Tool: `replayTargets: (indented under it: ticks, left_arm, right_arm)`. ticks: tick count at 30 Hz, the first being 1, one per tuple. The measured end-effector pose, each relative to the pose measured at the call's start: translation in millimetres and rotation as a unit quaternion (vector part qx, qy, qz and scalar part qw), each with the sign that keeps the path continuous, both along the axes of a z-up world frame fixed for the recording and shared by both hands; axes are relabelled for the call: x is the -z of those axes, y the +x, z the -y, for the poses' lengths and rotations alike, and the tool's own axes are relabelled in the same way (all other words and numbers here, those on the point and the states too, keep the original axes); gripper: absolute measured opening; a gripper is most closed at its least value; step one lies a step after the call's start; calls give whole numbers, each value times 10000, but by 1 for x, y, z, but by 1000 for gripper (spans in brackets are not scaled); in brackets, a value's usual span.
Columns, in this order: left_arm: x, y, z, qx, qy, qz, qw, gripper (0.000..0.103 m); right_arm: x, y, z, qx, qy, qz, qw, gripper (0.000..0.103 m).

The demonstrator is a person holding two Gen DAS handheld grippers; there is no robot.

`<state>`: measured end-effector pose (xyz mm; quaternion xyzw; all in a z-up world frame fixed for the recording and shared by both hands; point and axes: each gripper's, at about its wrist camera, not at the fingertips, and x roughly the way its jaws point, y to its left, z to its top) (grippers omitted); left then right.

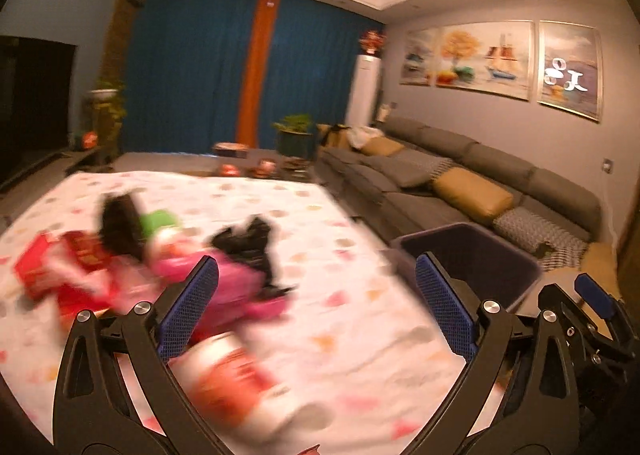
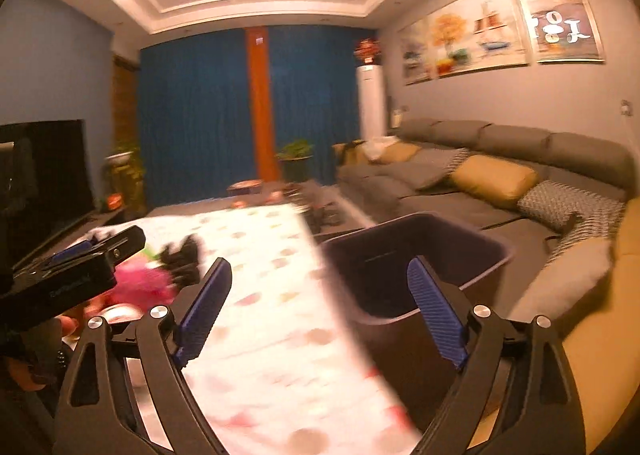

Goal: Collect trash
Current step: 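Move both tools back over the trash pile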

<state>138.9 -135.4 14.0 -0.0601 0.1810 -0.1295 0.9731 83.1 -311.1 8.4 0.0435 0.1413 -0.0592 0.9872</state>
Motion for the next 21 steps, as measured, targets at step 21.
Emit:
replayTargets:
  ticks: [21]
  left_arm:
    - [32,-53,-152,-1310,-19,-125,9913,97]
  right_arm:
    - [73,72,-147,-1917,-318,-1631,9673,88]
